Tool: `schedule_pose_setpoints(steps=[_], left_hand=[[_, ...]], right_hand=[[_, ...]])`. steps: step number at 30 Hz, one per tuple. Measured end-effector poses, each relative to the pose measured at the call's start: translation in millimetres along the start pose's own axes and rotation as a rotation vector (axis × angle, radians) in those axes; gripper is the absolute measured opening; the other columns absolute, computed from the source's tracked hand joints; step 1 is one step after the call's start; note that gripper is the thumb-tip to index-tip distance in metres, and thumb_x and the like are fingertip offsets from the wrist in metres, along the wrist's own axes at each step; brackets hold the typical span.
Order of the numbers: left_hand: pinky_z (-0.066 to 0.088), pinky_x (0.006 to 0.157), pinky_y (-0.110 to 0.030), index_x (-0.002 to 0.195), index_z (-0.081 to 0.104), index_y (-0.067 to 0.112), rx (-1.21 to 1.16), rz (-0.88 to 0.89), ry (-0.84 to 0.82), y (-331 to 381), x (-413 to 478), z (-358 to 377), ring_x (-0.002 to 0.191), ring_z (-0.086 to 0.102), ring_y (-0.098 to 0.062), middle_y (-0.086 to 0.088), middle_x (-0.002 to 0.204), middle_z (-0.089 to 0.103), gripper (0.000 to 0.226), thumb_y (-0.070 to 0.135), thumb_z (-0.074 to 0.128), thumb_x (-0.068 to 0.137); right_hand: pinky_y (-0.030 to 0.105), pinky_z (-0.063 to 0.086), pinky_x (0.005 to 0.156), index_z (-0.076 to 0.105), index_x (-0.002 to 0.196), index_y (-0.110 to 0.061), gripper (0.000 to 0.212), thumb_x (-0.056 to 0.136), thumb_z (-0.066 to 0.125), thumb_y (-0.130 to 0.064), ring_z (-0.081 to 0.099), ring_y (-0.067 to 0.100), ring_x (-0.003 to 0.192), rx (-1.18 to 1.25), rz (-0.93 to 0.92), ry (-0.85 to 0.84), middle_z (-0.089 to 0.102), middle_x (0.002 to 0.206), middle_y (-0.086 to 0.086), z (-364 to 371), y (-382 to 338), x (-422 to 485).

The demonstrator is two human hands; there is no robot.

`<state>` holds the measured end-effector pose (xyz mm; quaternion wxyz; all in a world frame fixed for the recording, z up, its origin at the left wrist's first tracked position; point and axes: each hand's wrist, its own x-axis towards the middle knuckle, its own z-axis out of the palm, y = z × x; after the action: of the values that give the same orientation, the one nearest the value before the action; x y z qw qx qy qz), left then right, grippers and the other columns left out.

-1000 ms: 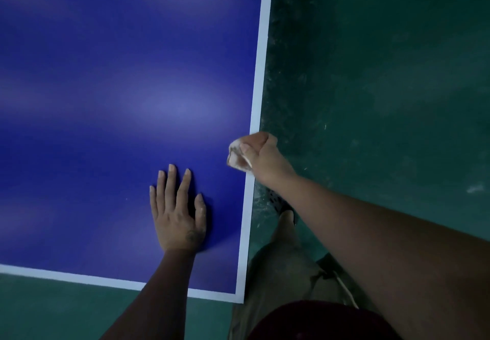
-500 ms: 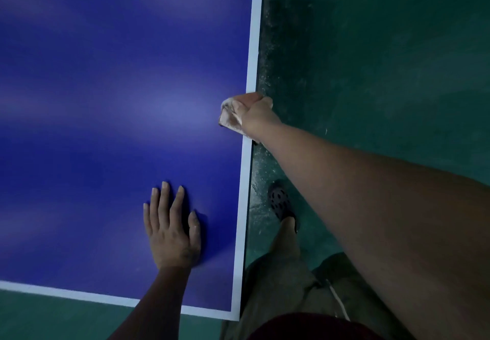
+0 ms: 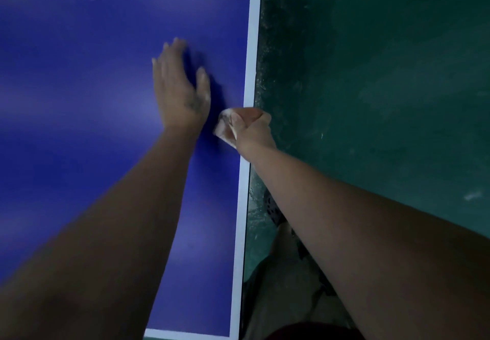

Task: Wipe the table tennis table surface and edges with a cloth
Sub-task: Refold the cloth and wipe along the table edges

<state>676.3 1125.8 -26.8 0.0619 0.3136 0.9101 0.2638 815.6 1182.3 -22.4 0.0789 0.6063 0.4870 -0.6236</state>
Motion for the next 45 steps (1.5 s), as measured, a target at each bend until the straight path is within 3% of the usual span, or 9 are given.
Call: schedule_pose_setpoints(steps=[5, 8, 13, 18, 24, 30, 34, 45], left_hand=[[0.002, 0.138, -0.048, 0.173, 0.018, 0.009, 0.225, 0.001, -0.104, 16.9, 92.8, 25.3, 0.169, 0.012, -0.032, -0.009, 0.181, 0.021, 0.075, 0.046, 0.037, 0.112], [-0.001, 0.138, -0.049, 0.176, 0.017, 0.021, 0.301, -0.007, -0.084, 18.7, 109.3, 40.5, 0.171, 0.004, -0.029, -0.004, 0.184, 0.011, 0.073, 0.056, 0.025, 0.112], [0.005, 0.138, -0.049, 0.172, 0.034, 0.026, 0.294, -0.037, 0.009, 15.7, 114.3, 50.3, 0.17, 0.015, -0.028, -0.002, 0.182, 0.022, 0.069, 0.059, 0.034, 0.111], [0.009, 0.137, -0.049, 0.171, 0.036, 0.026, 0.306, -0.05, 0.022, 21.0, 114.5, 48.3, 0.169, 0.016, -0.026, -0.002, 0.181, 0.024, 0.065, 0.053, 0.042, 0.112], [0.013, 0.137, -0.051, 0.169, 0.041, 0.023, 0.292, -0.052, 0.043, 21.2, 118.3, 50.6, 0.169, 0.019, -0.028, -0.005, 0.18, 0.028, 0.062, 0.046, 0.05, 0.111], [0.014, 0.137, -0.053, 0.168, 0.043, 0.021, 0.28, -0.042, 0.064, 20.3, 119.8, 53.2, 0.169, 0.02, -0.028, -0.006, 0.179, 0.03, 0.06, 0.041, 0.051, 0.112], [0.016, 0.136, -0.054, 0.168, 0.042, 0.022, 0.289, -0.018, 0.085, 17.3, 119.2, 54.0, 0.169, 0.019, -0.027, -0.005, 0.18, 0.029, 0.059, 0.042, 0.05, 0.113], [0.017, 0.135, -0.057, 0.169, 0.039, 0.023, 0.304, -0.018, 0.06, 10.6, 120.5, 55.9, 0.169, 0.017, -0.027, -0.003, 0.181, 0.026, 0.062, 0.048, 0.047, 0.113]], right_hand=[[0.033, 0.038, 0.092, 0.02, 0.156, -0.009, 0.072, 0.109, 0.058, -0.048, 0.052, 0.025, 0.108, -0.03, 0.034, -0.078, 0.054, 0.151, 0.016, -13.3, -32.1, 21.8], [0.032, 0.038, 0.093, 0.019, 0.158, -0.009, 0.072, 0.11, 0.056, -0.047, 0.051, 0.022, 0.108, -0.042, -0.009, -0.082, 0.054, 0.149, 0.014, -15.8, -36.5, 31.5], [0.037, 0.042, 0.098, 0.017, 0.16, -0.008, 0.078, 0.108, 0.057, -0.05, 0.057, 0.032, 0.126, -0.072, 0.007, -0.092, 0.05, 0.155, 0.014, -22.8, -63.9, 52.3], [0.038, 0.041, 0.099, 0.011, 0.164, -0.01, 0.084, 0.108, 0.057, -0.052, 0.054, 0.037, 0.139, -0.072, 0.048, -0.116, 0.046, 0.161, 0.013, -35.7, -109.3, 74.9], [0.036, 0.04, 0.098, 0.018, 0.16, -0.007, 0.079, 0.107, 0.06, -0.048, 0.055, 0.038, 0.138, -0.081, 0.074, -0.12, 0.046, 0.158, 0.016, -45.5, -153.2, 100.7], [0.042, 0.043, 0.11, 0.016, 0.162, -0.007, 0.083, 0.107, 0.058, -0.053, 0.052, 0.041, 0.142, -0.116, 0.079, -0.106, 0.043, 0.163, 0.015, -51.2, -190.5, 122.3], [0.055, 0.038, 0.122, 0.013, 0.165, -0.004, 0.088, 0.107, 0.056, -0.056, 0.047, 0.042, 0.147, -0.122, 0.117, -0.107, 0.04, 0.165, 0.017, -55.5, -215.7, 133.9], [0.045, 0.043, 0.112, 0.021, 0.158, -0.002, 0.082, 0.107, 0.056, -0.057, 0.055, 0.038, 0.138, -0.127, 0.045, -0.082, 0.051, 0.155, 0.02, -62.7, -264.9, 167.0]])
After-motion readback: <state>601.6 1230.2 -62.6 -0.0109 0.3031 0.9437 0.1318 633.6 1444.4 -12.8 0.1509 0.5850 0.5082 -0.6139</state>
